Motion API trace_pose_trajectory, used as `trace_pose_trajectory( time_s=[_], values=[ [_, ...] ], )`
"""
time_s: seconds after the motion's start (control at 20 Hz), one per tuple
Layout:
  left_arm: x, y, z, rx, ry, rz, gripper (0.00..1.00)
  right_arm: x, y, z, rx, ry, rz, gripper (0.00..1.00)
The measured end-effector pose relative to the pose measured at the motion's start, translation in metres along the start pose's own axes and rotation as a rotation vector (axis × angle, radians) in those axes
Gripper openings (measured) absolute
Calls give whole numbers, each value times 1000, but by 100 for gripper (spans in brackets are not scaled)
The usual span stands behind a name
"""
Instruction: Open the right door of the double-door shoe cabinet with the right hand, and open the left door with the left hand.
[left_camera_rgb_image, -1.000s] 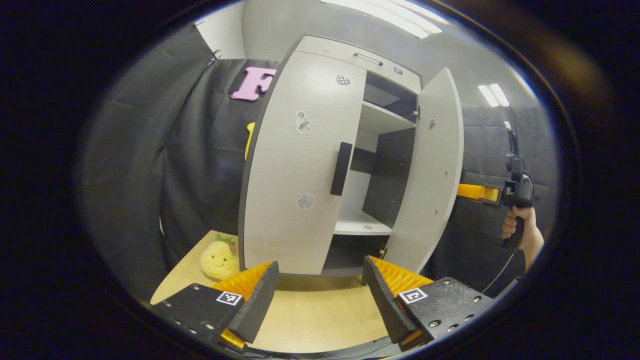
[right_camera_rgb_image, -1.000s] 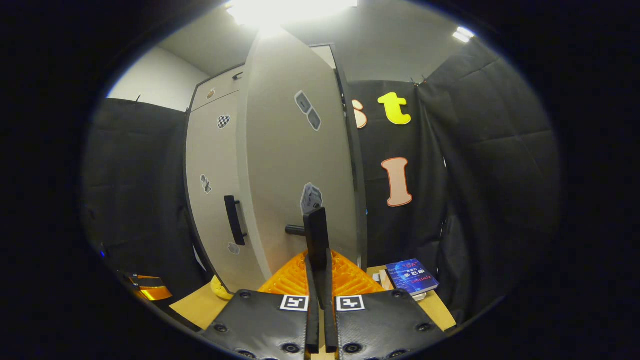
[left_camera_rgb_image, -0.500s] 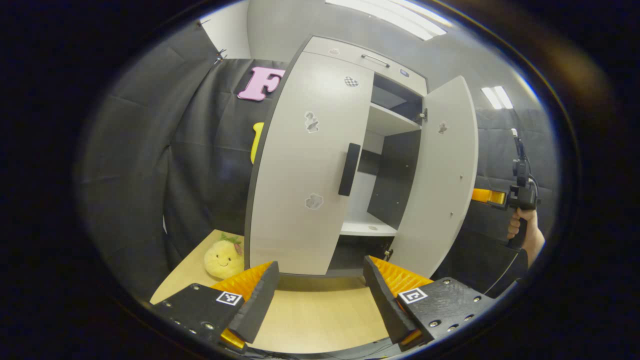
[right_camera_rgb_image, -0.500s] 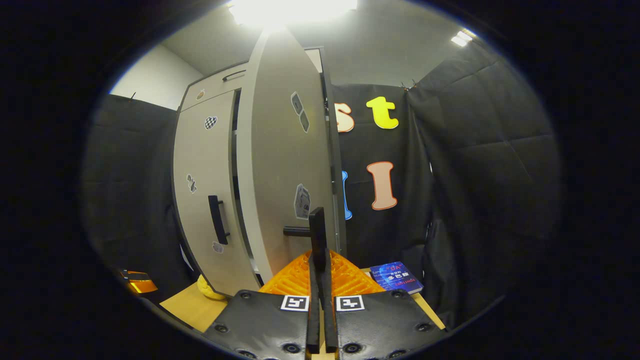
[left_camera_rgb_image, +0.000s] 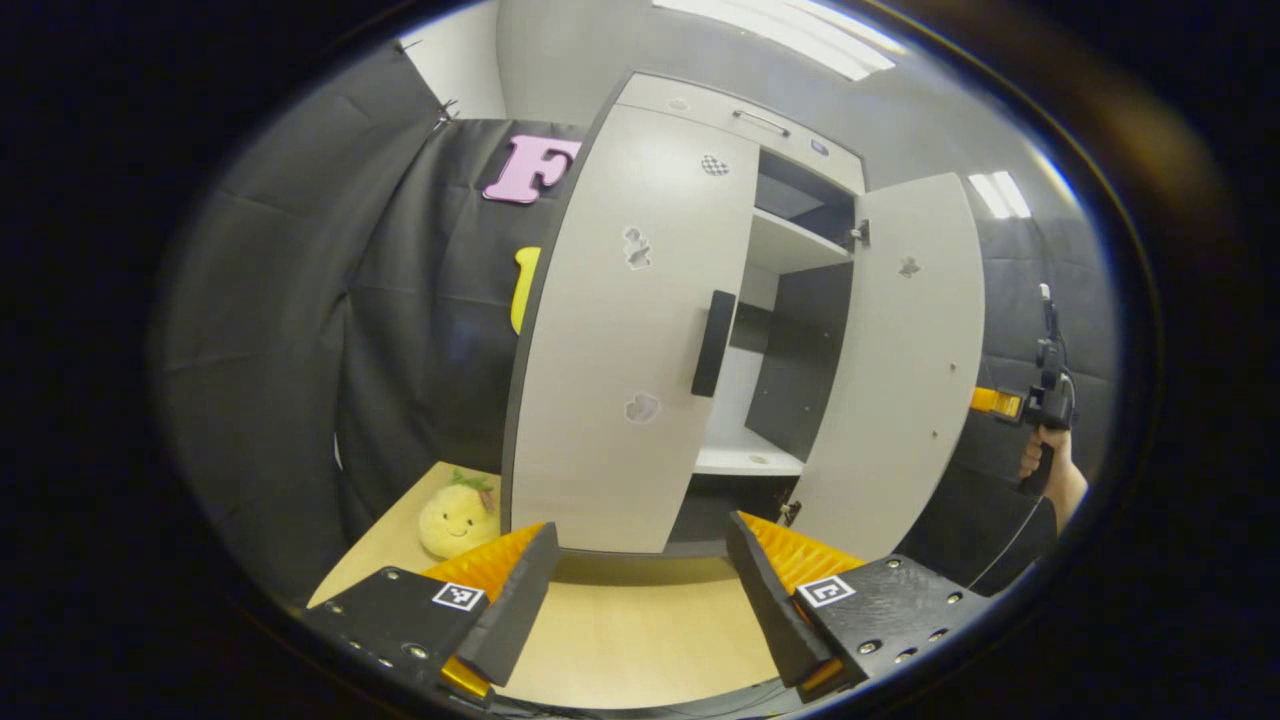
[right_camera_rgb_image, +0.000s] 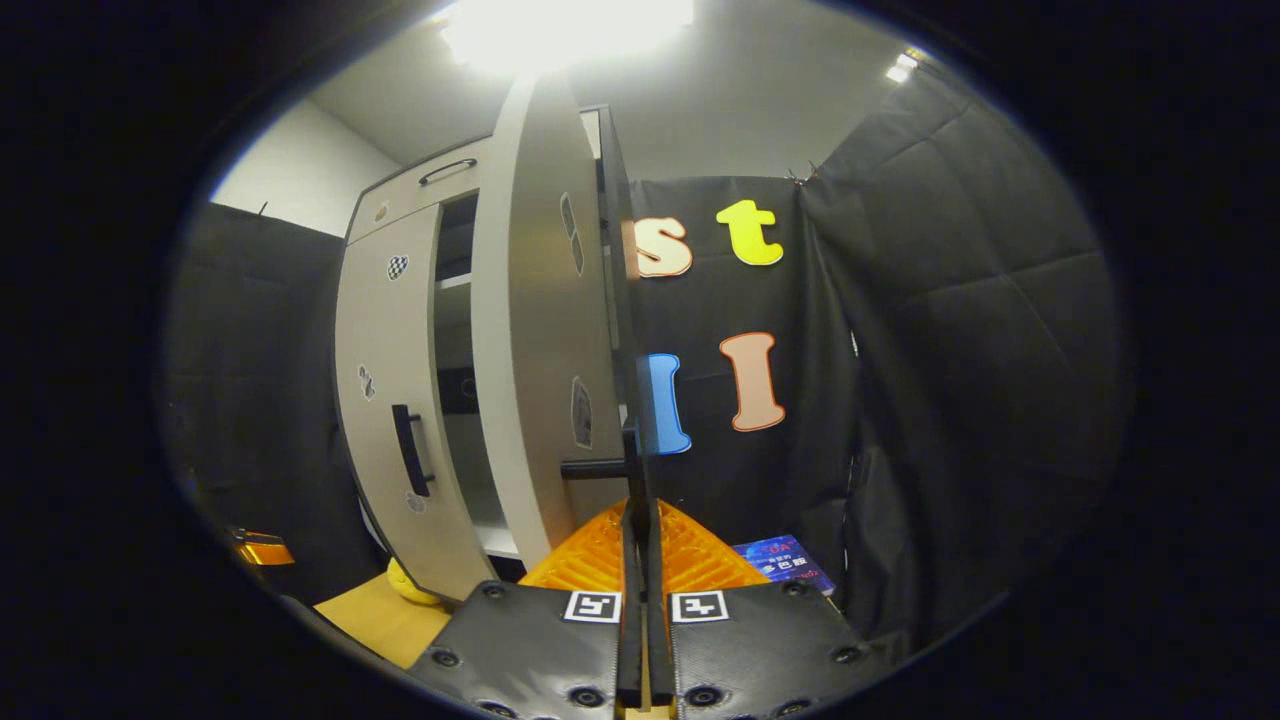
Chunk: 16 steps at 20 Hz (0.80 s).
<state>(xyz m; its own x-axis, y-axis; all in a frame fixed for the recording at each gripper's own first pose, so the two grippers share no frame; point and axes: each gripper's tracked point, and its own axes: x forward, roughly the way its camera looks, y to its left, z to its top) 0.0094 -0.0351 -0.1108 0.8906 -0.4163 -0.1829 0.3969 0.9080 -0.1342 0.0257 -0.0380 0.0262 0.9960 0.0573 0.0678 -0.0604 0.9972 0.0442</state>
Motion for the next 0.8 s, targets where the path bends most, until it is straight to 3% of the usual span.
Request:
trace_pose_trajectory(
  time_s=[0.45, 0.55, 0.6, 0.8],
  values=[
    [-3, -3, 2, 45, -8, -26, 97, -26, -2, -9, 62, 16, -31, 6],
    [-4, -4, 7, 59, -19, -41, 96, -42, -15, -11, 39, 18, -83, 5],
    [-5, -5, 9, 68, -23, -48, 98, -50, -18, -9, 40, 14, -108, 0],
    [19, -12, 25, 125, -43, -84, 96, -77, -47, -2, 56, -13, -211, 2]
  ],
)
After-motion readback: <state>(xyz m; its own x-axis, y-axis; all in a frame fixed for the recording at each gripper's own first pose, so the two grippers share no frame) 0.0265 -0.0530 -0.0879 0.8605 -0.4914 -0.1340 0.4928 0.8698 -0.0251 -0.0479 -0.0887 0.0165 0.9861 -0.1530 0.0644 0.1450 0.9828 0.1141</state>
